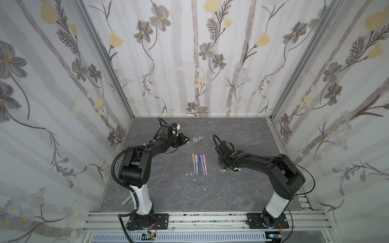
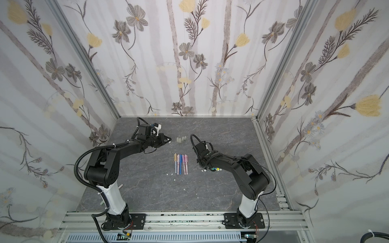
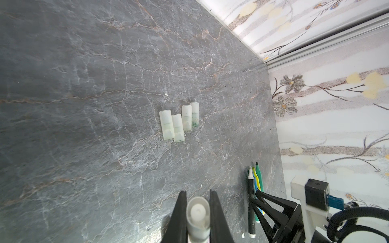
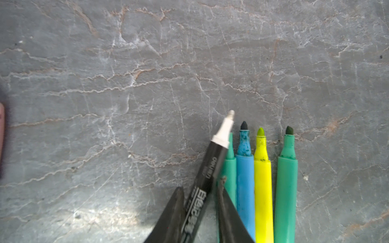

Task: Open the pen caps
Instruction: 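Set the black marker down against the highlighters with the right gripper, then open the right gripper off the black marker while the left gripper drops the white cap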

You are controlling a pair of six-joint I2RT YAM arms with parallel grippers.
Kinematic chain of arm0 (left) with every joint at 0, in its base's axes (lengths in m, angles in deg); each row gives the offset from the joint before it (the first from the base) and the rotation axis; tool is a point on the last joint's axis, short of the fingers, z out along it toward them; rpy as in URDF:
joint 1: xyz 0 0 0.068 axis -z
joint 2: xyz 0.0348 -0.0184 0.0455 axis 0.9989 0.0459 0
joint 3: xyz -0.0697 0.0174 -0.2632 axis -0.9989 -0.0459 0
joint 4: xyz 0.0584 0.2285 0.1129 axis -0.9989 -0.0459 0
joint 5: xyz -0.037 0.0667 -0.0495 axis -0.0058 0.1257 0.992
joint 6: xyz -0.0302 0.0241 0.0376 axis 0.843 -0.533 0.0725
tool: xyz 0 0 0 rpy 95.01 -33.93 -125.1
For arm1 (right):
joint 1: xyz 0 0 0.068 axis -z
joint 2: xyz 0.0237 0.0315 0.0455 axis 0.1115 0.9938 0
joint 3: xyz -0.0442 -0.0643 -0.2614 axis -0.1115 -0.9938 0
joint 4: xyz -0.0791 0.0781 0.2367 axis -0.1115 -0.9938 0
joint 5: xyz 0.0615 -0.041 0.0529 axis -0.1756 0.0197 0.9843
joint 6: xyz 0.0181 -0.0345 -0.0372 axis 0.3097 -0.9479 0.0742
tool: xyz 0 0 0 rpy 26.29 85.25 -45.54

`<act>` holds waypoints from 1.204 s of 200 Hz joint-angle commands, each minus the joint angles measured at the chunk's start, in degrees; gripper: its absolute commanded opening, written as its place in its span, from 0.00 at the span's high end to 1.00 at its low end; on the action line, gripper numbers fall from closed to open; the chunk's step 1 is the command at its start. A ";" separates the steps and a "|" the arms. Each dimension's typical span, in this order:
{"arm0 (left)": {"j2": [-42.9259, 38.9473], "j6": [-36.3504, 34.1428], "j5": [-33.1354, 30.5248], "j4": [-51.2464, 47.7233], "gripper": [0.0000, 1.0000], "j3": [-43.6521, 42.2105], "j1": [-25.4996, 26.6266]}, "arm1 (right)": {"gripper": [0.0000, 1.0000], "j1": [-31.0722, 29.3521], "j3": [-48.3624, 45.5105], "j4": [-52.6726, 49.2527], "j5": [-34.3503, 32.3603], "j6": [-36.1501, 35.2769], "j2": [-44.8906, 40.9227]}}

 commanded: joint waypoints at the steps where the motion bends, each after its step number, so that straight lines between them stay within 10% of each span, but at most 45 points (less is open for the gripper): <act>1: -0.15 -0.75 0.69 1.67 1.00 -0.21 -0.08 | 0.80 -0.40 0.30 1.11 1.19 -0.73 -0.31; 241: 4.09 -1.08 0.97 1.24 1.00 2.12 -0.08 | 0.82 0.00 -0.81 -3.33 -3.61 -0.64 -7.94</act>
